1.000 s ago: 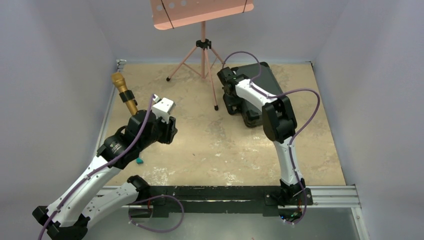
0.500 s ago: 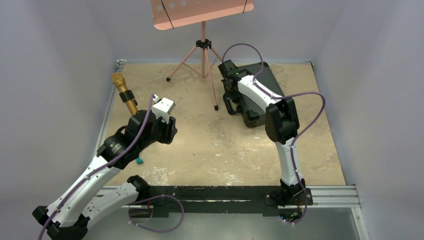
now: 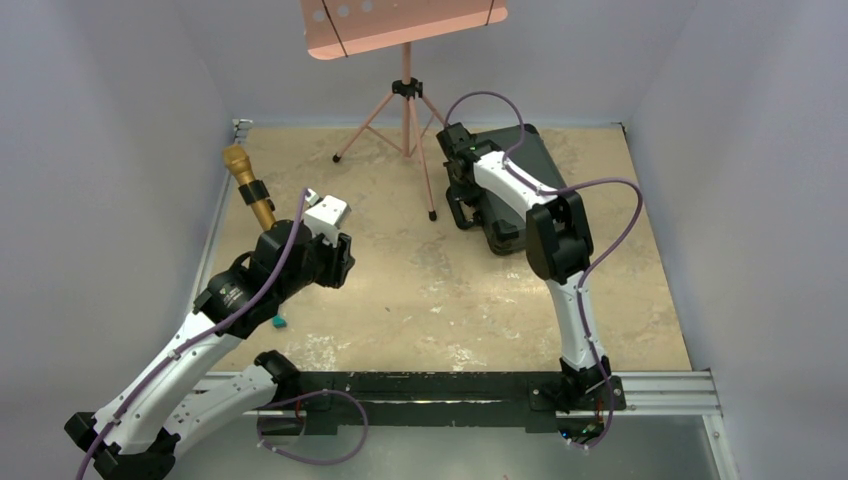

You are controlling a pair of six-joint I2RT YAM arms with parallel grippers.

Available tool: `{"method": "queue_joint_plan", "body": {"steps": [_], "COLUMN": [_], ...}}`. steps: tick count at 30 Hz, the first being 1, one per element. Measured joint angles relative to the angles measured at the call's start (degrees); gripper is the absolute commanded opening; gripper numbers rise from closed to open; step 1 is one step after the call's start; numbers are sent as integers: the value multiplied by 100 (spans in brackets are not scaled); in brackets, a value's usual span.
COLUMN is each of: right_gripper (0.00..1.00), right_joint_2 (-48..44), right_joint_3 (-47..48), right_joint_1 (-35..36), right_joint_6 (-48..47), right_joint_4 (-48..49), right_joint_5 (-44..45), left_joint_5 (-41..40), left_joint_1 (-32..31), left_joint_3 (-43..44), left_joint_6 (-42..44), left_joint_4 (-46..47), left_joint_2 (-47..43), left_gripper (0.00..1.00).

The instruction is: Pack up texas hold em set

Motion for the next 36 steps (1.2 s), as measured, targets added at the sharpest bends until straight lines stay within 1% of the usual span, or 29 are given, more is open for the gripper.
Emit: {"method": "queue_joint_plan", "body": {"steps": [36], "right_gripper": [0], "right_joint_2": [177], "right_joint_3": [-22], "right_joint_1": [-20], "right_joint_6": [37], "right_joint_4": [81], "right_joint_5": [72], "left_joint_5": [0], "left_joint_1": [0], "left_joint_3": [0], "left_joint_6": [2], "left_joint_4": [0], "left_joint_2": [-55], "left_gripper": [49]}}
